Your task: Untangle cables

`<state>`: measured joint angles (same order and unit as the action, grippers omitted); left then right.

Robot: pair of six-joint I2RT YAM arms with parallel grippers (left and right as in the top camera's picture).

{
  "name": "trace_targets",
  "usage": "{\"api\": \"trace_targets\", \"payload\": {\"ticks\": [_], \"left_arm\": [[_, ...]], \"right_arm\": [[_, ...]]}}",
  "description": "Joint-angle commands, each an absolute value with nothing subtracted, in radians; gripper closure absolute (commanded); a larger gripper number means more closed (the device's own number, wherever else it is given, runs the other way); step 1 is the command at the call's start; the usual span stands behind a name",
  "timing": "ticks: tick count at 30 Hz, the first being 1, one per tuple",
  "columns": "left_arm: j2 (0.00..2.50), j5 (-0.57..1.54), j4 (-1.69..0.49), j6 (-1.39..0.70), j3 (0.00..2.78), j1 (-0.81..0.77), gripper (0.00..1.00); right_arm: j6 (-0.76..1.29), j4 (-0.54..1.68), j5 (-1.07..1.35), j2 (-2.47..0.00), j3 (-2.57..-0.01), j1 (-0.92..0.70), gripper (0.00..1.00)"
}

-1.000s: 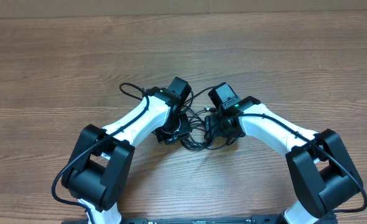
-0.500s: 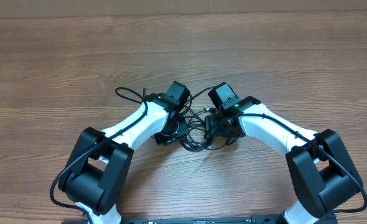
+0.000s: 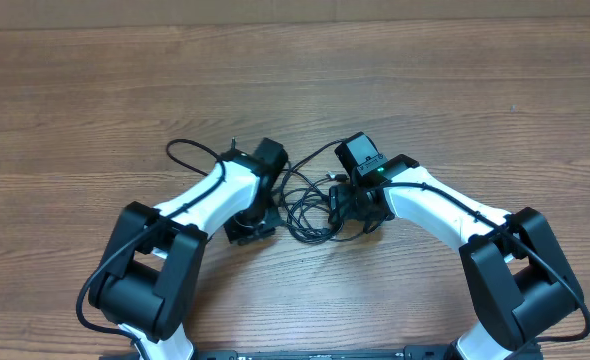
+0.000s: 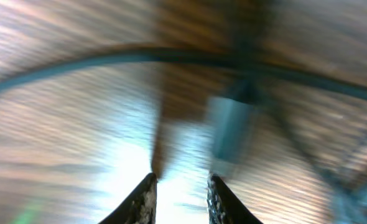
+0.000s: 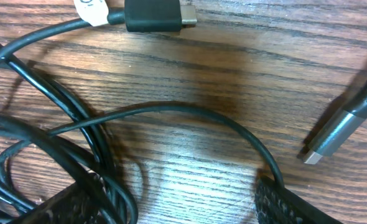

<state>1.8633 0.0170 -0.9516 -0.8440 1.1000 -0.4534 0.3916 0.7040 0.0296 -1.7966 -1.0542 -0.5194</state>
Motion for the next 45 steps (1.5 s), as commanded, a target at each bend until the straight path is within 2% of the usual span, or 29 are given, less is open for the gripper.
{"api": "trace_targets", "payload": {"ticks": [1,5,9,10,11,12,16,18,20,24,27,28,30,35,37,39,41,45], "left_arm": [[1.897,-0.105,-0.958,-0.781,1.07,-0.404,0.71],[1.897,-0.042,-0.96,-0.778,1.072,-0.356,0.69],[1.897,0.206,-0.907,-0.633,1.076,-0.331,0.61],[1.897,0.252,-0.897,-0.617,1.076,-0.33,0.68],[1.897,0.305,-0.883,-0.609,1.076,-0.33,0.94],[1.896,0.337,-0.878,-0.609,1.076,-0.331,0.95],[1.896,0.393,-0.847,-0.618,1.079,-0.341,0.95],[1.896,0.395,-0.847,-0.638,1.082,-0.343,0.95],[1.896,0.394,-0.846,-0.657,1.083,-0.344,0.96],[1.896,0.393,-0.83,-0.687,1.083,-0.35,0.95],[1.896,0.393,-0.809,-0.71,1.082,-0.364,0.94],[1.896,0.39,-0.789,-0.719,1.082,-0.38,0.93],[1.896,0.385,-0.765,-0.723,1.082,-0.398,0.93],[1.896,0.332,-0.723,-0.749,1.082,-0.434,0.92],[1.896,0.341,-0.724,-0.739,1.083,-0.435,0.96],[1.896,0.368,-0.725,-0.681,1.088,-0.434,0.96],[1.896,0.387,-0.735,-0.626,1.104,-0.432,0.96],[1.886,0.385,-0.777,-0.608,1.158,-0.433,0.96]], "right_arm": [[0.392,0.701,0.03,-1.796,-1.047,-0.524,0.24],[0.392,0.701,0.03,-1.796,-1.047,-0.524,0.24],[0.392,0.7,0.031,-1.796,-1.047,-0.524,0.2],[0.392,0.699,0.031,-1.796,-1.047,-0.524,0.2],[0.392,0.697,0.031,-1.796,-1.047,-0.524,0.21],[0.392,0.694,0.031,-1.796,-1.047,-0.524,0.22],[0.39,0.698,0.065,-1.796,-1.063,-0.522,0.37],[0.364,0.697,0.139,-1.795,-1.083,-0.515,0.52],[0.361,0.696,0.186,-1.795,-1.098,-0.509,0.6],[0.366,0.693,0.208,-1.795,-1.101,-0.502,0.66],[0.366,0.698,0.26,-1.795,-1.101,-0.502,0.64],[0.366,0.704,0.294,-1.795,-1.101,-0.503,0.53],[0.369,0.719,0.29,-1.795,-1.101,-0.503,0.44],[0.37,0.731,0.263,-1.796,-1.089,-0.503,0.38],[0.407,0.719,0.263,-1.796,-1.069,-0.503,0.41],[0.468,0.71,0.263,-1.796,-1.058,-0.503,0.54],[0.515,0.709,0.263,-1.796,-1.053,-0.503,0.61],[0.567,0.705,0.263,-1.796,-1.053,-0.503,0.61]]}}
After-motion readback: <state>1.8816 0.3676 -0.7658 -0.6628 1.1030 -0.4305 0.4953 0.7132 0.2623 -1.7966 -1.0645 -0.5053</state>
